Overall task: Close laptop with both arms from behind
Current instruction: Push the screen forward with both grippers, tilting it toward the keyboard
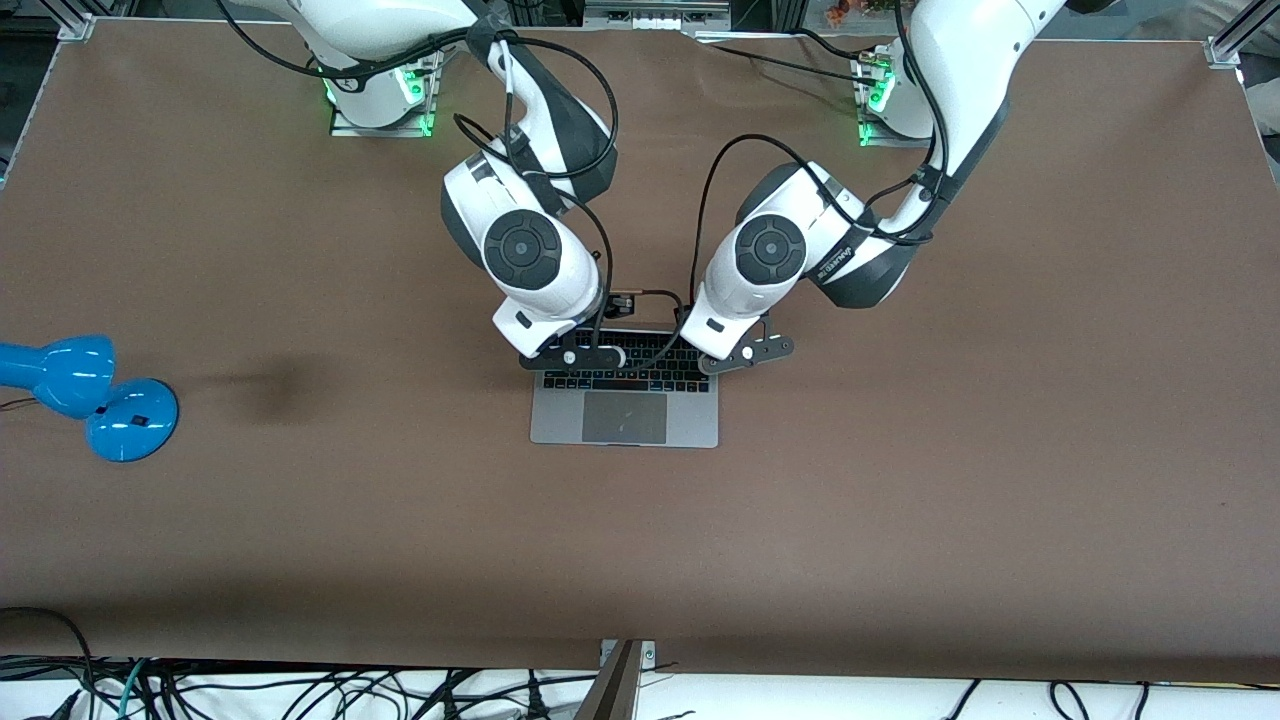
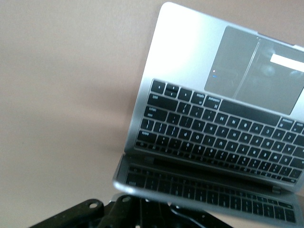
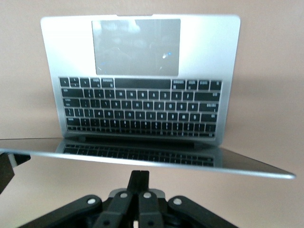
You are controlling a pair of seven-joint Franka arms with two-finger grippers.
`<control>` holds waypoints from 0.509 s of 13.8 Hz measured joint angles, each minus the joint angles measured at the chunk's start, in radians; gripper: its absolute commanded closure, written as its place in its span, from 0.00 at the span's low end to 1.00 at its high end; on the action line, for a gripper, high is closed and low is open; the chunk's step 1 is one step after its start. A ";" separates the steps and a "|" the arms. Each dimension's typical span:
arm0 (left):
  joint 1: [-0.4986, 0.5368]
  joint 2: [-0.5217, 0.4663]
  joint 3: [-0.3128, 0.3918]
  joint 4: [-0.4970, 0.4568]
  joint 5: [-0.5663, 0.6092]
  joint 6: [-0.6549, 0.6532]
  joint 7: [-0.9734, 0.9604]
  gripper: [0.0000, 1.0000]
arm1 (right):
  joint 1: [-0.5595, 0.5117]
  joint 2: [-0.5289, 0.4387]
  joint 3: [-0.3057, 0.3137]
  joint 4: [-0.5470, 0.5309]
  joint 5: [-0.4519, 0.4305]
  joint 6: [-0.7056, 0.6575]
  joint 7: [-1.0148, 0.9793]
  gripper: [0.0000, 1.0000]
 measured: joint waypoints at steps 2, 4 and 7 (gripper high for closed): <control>0.000 0.017 0.001 0.019 0.016 0.000 -0.003 1.00 | -0.002 0.008 -0.001 0.000 -0.003 0.029 -0.012 1.00; 0.000 0.026 0.012 0.031 0.017 0.000 -0.004 1.00 | -0.002 0.021 -0.002 0.000 -0.009 0.059 -0.013 1.00; 0.001 0.046 0.022 0.068 0.045 -0.001 -0.004 1.00 | -0.002 0.051 -0.013 0.000 -0.035 0.110 -0.017 1.00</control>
